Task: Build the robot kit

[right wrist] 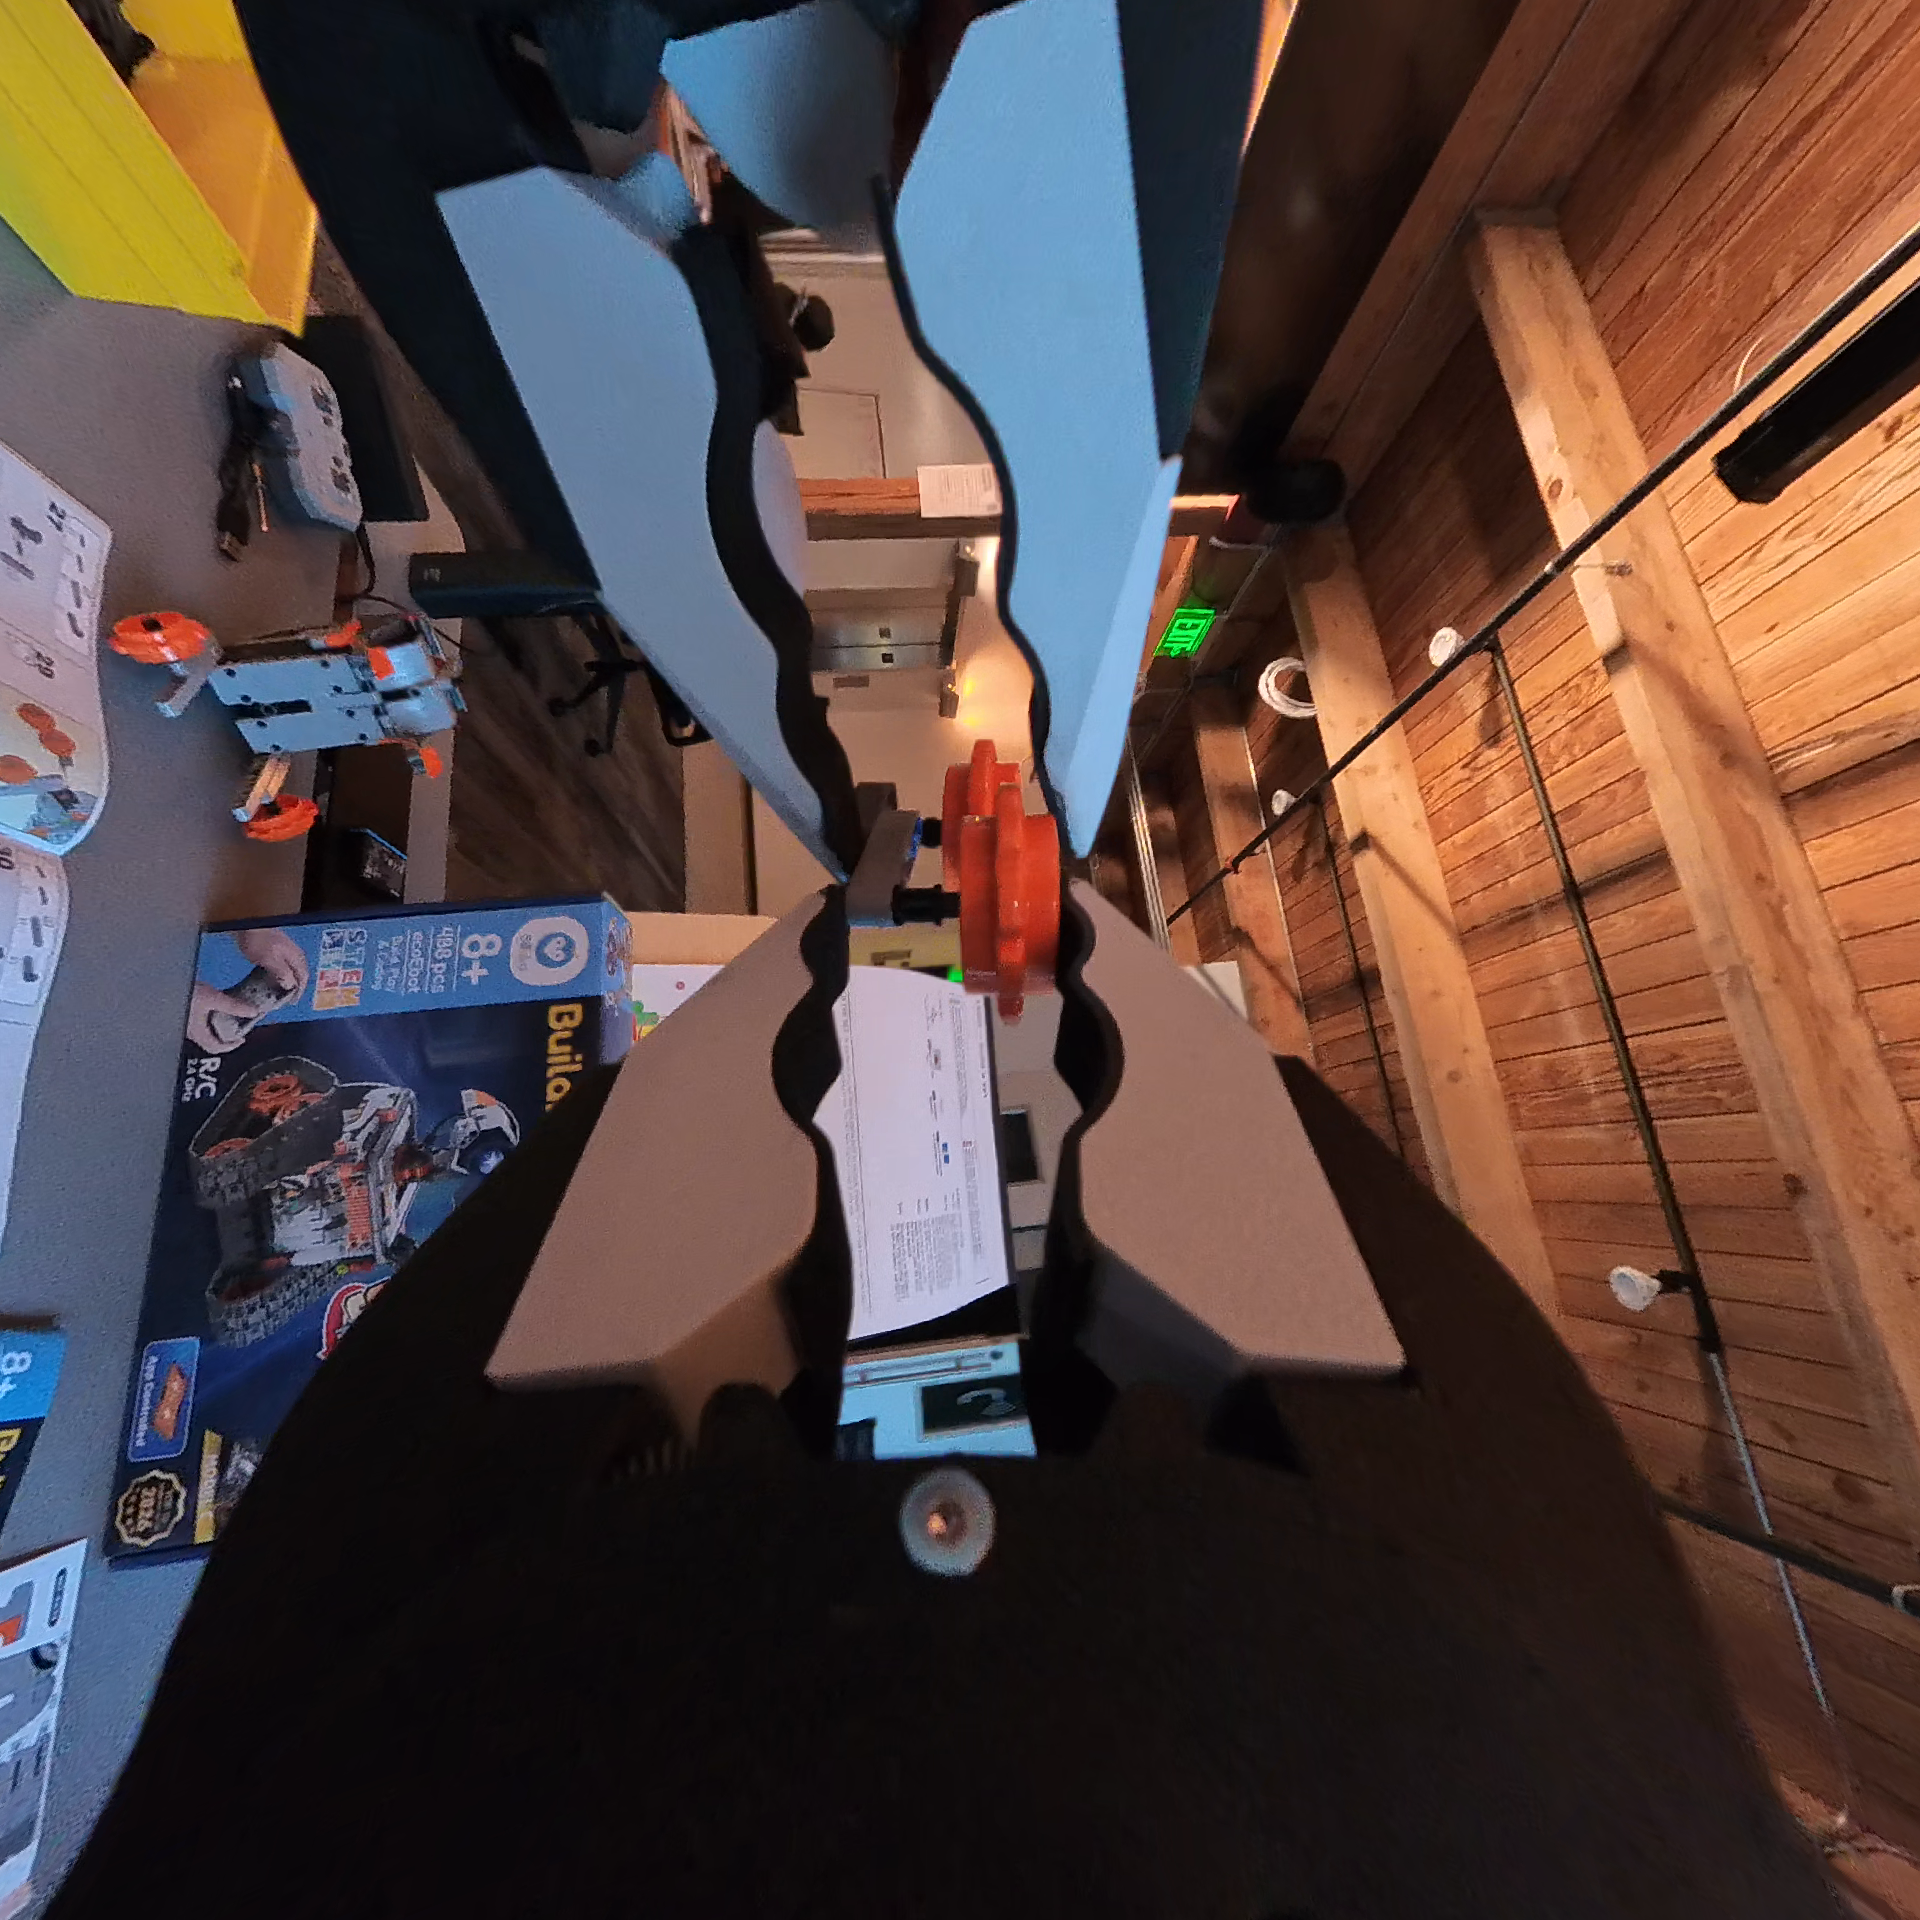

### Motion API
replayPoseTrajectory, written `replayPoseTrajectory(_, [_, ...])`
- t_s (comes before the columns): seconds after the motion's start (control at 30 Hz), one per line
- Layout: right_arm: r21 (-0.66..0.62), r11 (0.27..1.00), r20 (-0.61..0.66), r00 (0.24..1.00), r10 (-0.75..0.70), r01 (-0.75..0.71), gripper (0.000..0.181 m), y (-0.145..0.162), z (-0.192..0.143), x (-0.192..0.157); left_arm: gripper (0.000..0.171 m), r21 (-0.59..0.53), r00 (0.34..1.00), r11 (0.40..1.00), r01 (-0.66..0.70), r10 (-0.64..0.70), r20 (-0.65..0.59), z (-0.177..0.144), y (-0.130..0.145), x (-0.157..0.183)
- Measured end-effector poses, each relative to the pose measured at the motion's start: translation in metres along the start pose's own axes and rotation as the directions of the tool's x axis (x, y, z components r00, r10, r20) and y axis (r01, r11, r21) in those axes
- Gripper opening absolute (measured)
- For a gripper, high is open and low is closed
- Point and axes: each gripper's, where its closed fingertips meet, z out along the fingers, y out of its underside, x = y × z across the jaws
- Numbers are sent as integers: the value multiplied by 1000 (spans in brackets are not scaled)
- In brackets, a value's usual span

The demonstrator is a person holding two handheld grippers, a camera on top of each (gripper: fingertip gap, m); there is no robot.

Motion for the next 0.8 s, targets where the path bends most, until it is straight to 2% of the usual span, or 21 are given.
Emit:
replayPoseTrajectory(0.13, [31,999,-30,999,-33,34,38,-20,-15,5,33,-4,1000,1000,6,-6,18,-20,-11,-9])
replayPoseTrajectory(0.3, [17,1000,-53,998,-25,26,38,-23,-32,9,33,8,1000,1000,-3,3,8,-24,-27,-16])
replayPoseTrajectory(0.53, [-26,998,-75,996,-54,52,38,-6,-43,2,32,40,1000,999,-26,26,14,-11,-41,-7])
replayPoseTrajectory(0.8, [-42,997,-113,991,-69,65,39,15,-38,11,32,60,998,998,-37,34,46,11,-39,-10])
